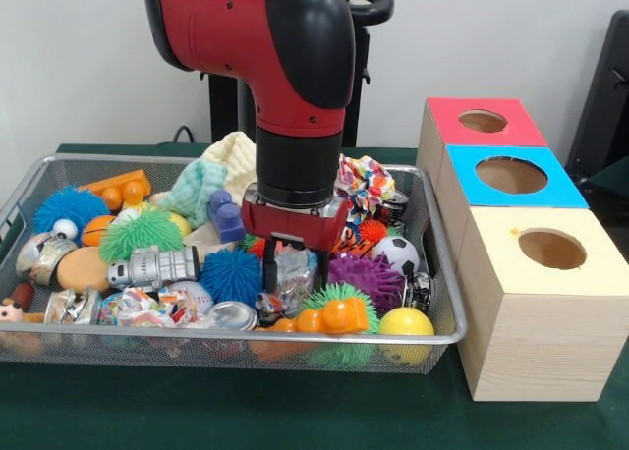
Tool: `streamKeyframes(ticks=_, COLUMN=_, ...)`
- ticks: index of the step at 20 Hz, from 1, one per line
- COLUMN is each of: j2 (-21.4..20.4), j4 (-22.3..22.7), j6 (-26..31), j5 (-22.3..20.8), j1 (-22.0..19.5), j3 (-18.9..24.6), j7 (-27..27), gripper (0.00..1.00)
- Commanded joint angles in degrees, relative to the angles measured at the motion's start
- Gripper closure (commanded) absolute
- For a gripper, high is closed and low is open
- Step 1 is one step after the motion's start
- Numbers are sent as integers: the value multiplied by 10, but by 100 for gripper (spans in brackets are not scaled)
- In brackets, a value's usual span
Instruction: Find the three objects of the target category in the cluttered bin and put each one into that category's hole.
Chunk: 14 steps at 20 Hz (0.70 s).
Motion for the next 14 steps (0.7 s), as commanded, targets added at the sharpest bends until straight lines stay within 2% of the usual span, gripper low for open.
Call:
streamKeyframes(ticks=1, j2=39, j4=-41, j6=39, j5=-21, j1=-1, j3=13, j7=56, gripper=0)
streamKeyframes(ticks=6, j2=40, j4=-31, j6=35, j5=-31, j1=-1, j3=7, j7=53, gripper=0)
streamKeyframes(ticks=14, j2=41, j4=-43, j6=58, j5=-26, j1=10, j3=-5, j7=53, gripper=0)
